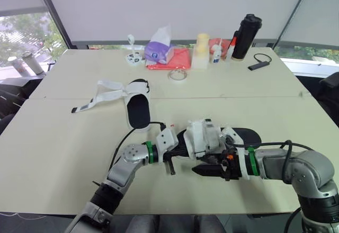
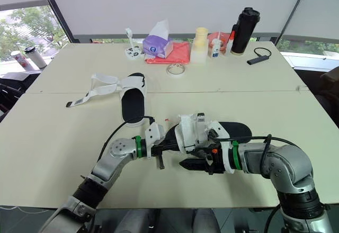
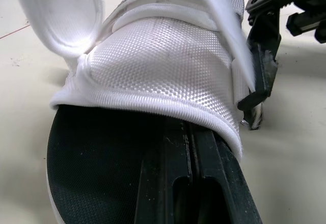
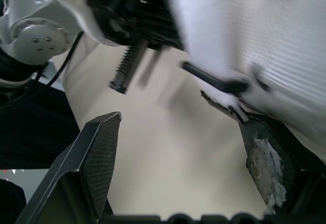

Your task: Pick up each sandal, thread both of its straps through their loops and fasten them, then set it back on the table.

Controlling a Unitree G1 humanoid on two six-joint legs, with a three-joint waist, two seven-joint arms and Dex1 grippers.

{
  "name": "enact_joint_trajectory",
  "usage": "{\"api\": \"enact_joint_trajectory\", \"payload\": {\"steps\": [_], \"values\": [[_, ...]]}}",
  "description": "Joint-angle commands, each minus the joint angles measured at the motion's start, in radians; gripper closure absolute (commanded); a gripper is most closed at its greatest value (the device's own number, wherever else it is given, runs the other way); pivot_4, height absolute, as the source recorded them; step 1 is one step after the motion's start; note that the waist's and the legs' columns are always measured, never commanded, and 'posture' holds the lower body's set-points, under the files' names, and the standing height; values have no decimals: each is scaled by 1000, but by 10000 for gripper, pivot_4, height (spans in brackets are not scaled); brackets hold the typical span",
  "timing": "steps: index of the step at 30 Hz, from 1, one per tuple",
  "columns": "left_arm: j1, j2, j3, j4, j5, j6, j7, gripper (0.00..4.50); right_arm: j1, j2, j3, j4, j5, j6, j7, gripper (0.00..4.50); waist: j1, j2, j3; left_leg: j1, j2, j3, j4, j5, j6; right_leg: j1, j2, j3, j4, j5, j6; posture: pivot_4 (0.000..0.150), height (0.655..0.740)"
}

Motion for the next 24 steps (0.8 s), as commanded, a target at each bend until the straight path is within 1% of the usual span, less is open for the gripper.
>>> {"api": "enact_joint_trajectory", "payload": {"steps": [1, 12, 17, 18, 19, 20, 21, 22, 24], "values": [[31, 14, -29, 56, 48, 51, 4, 45000, -28, -7, -9, -73, 32, -66, 19, 6277, 0, 0, 0, 0, 0, 0, 0, 0, 0, 0, 0, 0, 0, 0, 0, 1500, 7400], [30, 12, -30, 58, 48, 49, 3, 45000, -6, -44, 33, -71, 0, -114, 14, 6277, 0, 0, 0, 0, 0, 0, -1, 0, 0, 0, 0, 0, -1, -1, 1, 1500, 7400], [30, 11, -31, 60, 49, 47, 3, 45000, -7, -37, 37, -49, 0, -106, -2, 6277, -1, 0, 0, 0, 1, 0, -1, 0, 0, -1, 0, 0, -1, -1, 1, 1500, 7400], [30, 10, -31, 59, 49, 47, 3, 45000, -11, -31, 32, -44, 9, -94, -6, 11373, 0, 0, 0, 0, 1, 0, -1, 0, 0, -1, 0, 0, -1, -1, 1, 1500, 7400], [30, 10, -31, 59, 49, 47, 3, 45000, -14, -27, 28, -40, 16, -85, -9, 14318, 0, 0, 0, 0, 1, 0, -1, 0, 0, -1, 0, 0, -1, -1, 1, 1500, 7400], [30, 10, -31, 59, 49, 47, 4, 45000, -17, -24, 25, -36, 22, -78, -11, 18584, 1, 0, 0, 0, 1, 0, -1, 0, 0, -1, -1, 0, -1, -1, 1, 1500, 7400], [30, 9, -31, 60, 49, 46, 4, 45000, -18, -23, 24, -32, 25, -76, -13, 23531, 1, 0, 0, 0, 1, 0, -1, 0, 0, -1, -1, 0, -2, -1, 1, 1500, 7400], [30, 9, -31, 61, 50, 45, 4, 45000, -20, -20, 20, -26, 31, -70, -15, 29702, 1, 0, 0, 0, 1, 0, -2, 0, 0, -1, -1, 0, -2, 0, 0, 1500, 7400], [30, 8, -31, 61, 50, 45, 4, 45000, -21, -16, 15, -19, 39, -62, -17, 38861, 1, 0, 0, 0, 0, 0, -2, 0, 0, -1, -1, 0, -3, 0, 0, 1500, 7400]]}}
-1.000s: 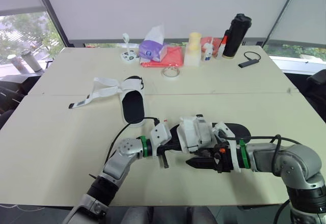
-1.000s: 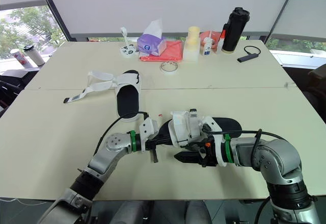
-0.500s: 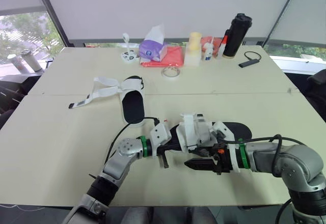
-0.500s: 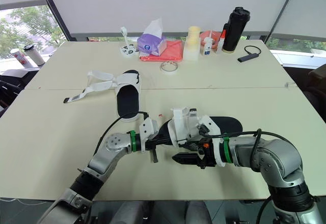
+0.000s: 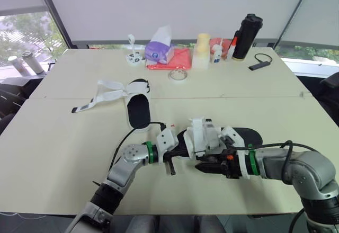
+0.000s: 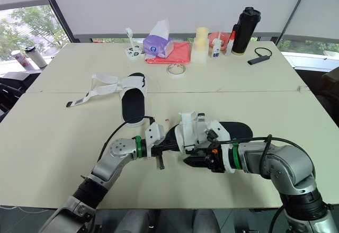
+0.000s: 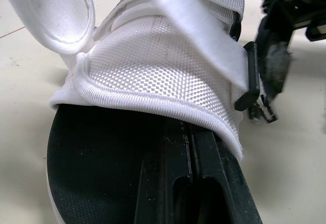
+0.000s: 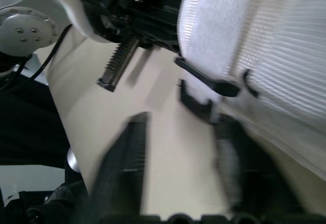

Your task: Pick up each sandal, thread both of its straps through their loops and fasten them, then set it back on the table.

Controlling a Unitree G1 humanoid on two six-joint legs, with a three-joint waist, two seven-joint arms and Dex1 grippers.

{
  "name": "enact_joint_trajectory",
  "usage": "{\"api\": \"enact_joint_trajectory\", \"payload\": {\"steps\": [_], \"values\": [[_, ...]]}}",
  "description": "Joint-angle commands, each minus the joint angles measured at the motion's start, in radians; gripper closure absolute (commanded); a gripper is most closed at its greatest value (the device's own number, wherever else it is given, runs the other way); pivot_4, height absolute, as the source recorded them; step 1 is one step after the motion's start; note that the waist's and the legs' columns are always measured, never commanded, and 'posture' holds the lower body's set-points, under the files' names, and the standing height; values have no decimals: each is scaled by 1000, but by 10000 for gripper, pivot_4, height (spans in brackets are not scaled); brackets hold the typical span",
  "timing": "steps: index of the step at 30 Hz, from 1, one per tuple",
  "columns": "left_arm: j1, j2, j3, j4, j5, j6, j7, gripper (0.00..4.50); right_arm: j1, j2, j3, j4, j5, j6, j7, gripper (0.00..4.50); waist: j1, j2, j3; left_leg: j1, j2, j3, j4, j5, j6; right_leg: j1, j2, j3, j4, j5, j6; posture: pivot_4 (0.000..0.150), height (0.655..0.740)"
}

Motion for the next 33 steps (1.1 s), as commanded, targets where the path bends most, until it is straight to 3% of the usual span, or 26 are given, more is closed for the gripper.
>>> {"api": "enact_joint_trajectory", "payload": {"steps": [1, 16, 28, 33], "values": [[30, 9, -30, 62, 51, 45, 10, 45000, -29, 25, -16, -20, 50, -6, 8, 44020, 0, 0, 0, 0, 0, 0, 0, 0, 0, 0, 0, 0, 0, 0, 0, 1500, 7400], [27, 8, -29, 62, 52, 48, 14, 45000, 3, 2, -1, -35, 49, 6, 13, 44664, 0, 0, 0, 0, 0, 0, 0, 0, 0, 0, 0, 0, 0, 0, 1, 1500, 7400], [30, 10, -32, 57, 51, 50, 13, 45000, 152, -264, 103, -114, -10, -98, 187, 44664, 2, -1, 0, 0, -1, 2, -1, -1, 1, 0, -2, -1, -3, -1, 2, 1500, 7400], [33, 12, -33, 54, 50, 51, 13, 45000, 138, -272, 117, -87, -19, -140, 202, 44664, 1, -1, 0, 0, -1, 4, -1, -1, 1, 0, -4, -2, -4, -2, 3, 1500, 7400]]}}
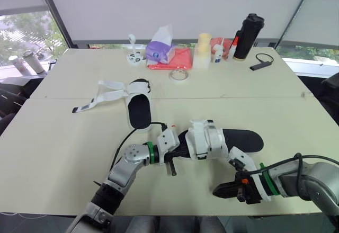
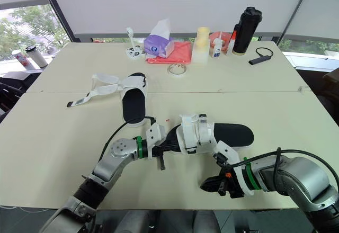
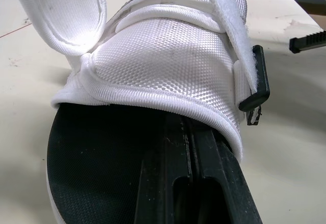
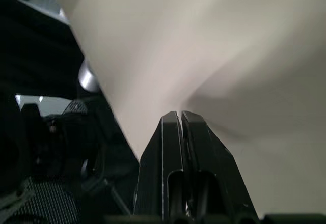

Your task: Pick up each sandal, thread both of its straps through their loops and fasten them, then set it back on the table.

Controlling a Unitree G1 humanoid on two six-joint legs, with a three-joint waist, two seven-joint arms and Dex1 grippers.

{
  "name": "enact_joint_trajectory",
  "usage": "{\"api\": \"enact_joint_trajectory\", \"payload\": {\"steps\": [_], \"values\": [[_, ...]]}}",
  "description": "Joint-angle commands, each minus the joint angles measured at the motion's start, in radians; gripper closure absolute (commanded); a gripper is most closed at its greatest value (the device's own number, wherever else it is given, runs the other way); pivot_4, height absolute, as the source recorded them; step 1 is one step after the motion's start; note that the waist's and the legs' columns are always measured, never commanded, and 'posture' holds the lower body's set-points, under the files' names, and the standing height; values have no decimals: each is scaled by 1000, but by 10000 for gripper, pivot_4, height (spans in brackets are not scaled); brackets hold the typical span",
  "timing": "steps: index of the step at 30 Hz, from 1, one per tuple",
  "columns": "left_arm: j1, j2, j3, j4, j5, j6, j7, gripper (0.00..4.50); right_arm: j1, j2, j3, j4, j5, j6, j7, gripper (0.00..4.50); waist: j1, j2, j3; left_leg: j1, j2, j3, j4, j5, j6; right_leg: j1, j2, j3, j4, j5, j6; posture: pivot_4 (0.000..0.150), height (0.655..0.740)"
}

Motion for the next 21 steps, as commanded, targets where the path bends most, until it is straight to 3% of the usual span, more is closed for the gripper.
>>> {"api": "enact_joint_trajectory", "payload": {"steps": [1, 11, 14, 17, 21], "values": [[33, 17, -25, 55, 50, 51, 10, 45000, -32, 14, -9, -5, 1, -36, 7, 44664, 0, 0, 0, 0, 0, 0, 0, 0, 0, 0, 0, 0, 0, 0, 0, 1500, 7400], [41, 17, -24, 45, 49, 57, 16, 45000, -57, 112, -126, 36, 97, 14, -58, 44664, 2, 0, 0, 0, 0, 0, -1, -1, 2, 1, 0, 0, 0, 1, -2, 1500, 7400], [41, 17, -25, 43, 49, 58, 16, 45000, -59, 136, -140, 43, 110, 29, -84, 36171, 1, 0, 0, 0, 0, 0, -1, -1, 1, 2, 0, 0, 0, 1, -2, 1500, 7400], [40, 18, -27, 42, 49, 58, 14, 45000, -79, 186, -157, 69, 118, 50, -139, 21828, 1, 0, 0, 0, 0, 0, -1, -1, 1, 2, 0, 0, 0, 1, -2, 1500, 7400], [40, 20, -27, 41, 51, 58, 14, 45000, -75, 216, -162, 94, 104, 40, -177, 21828, 1, 0, 0, 0, 0, 0, -1, -1, 2, 2, 0, 0, 0, 1, -2, 1500, 7400]]}}
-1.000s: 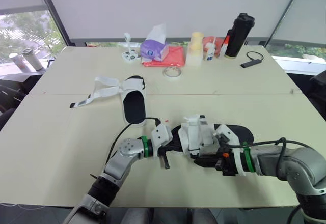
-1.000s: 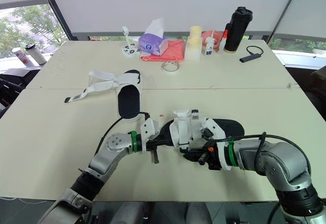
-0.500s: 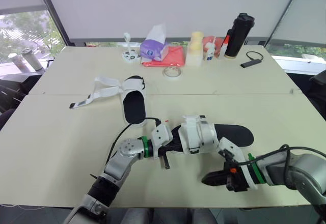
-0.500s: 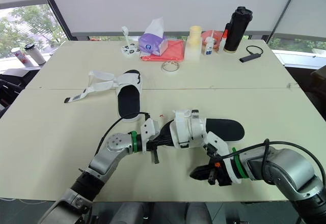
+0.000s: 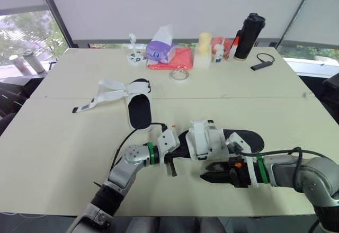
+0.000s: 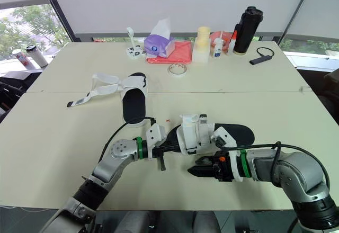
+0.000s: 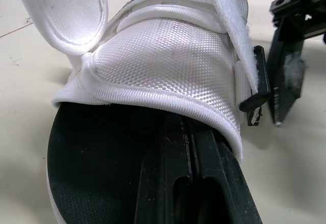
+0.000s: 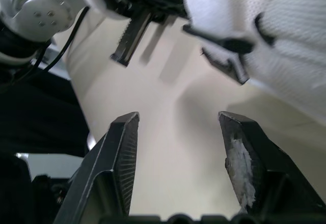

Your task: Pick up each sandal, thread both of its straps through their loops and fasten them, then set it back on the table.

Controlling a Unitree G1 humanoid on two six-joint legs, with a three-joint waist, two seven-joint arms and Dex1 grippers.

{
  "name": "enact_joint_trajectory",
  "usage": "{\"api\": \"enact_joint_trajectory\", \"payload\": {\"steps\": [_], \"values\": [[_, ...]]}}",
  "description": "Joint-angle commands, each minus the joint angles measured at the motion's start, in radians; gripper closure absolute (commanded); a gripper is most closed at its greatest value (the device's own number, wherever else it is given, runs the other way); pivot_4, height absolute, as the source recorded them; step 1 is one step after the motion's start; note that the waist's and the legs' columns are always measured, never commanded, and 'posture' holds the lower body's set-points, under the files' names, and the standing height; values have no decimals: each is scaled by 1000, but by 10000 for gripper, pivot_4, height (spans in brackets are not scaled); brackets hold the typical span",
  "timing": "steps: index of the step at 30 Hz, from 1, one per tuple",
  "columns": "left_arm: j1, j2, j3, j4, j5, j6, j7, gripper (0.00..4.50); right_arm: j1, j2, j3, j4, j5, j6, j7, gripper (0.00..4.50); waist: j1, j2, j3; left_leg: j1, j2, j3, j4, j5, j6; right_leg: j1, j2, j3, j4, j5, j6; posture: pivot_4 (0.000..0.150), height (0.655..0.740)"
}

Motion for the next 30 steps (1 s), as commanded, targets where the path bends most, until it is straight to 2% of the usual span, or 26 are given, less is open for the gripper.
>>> {"api": "enact_joint_trajectory", "payload": {"steps": [1, 17, 30], "values": [[29, 20, -25, 60, 51, 50, 7, 45000, -8, 25, -35, 15, 4, -10, -35, 21828, 0, 0, 0, 0, 0, 0, 0, 0, 0, 0, 0, 0, 0, 0, 0, 1500, 7400], [26, 19, -23, 64, 50, 47, 10, 45000, -56, 111, -71, 54, 24, -17, -103, 21828, -2, 0, 0, 1, 0, 0, 0, 0, 0, 0, 1, 0, 1, 0, 0, 1500, 7400], [24, 15, -24, 68, 48, 46, 11, 45000, -76, 97, -106, -21, 87, -23, -110, 21828, -2, 0, 0, 1, 0, 0, 0, 1, 1, 0, 1, 0, 2, 0, 0, 1500, 7400]]}}
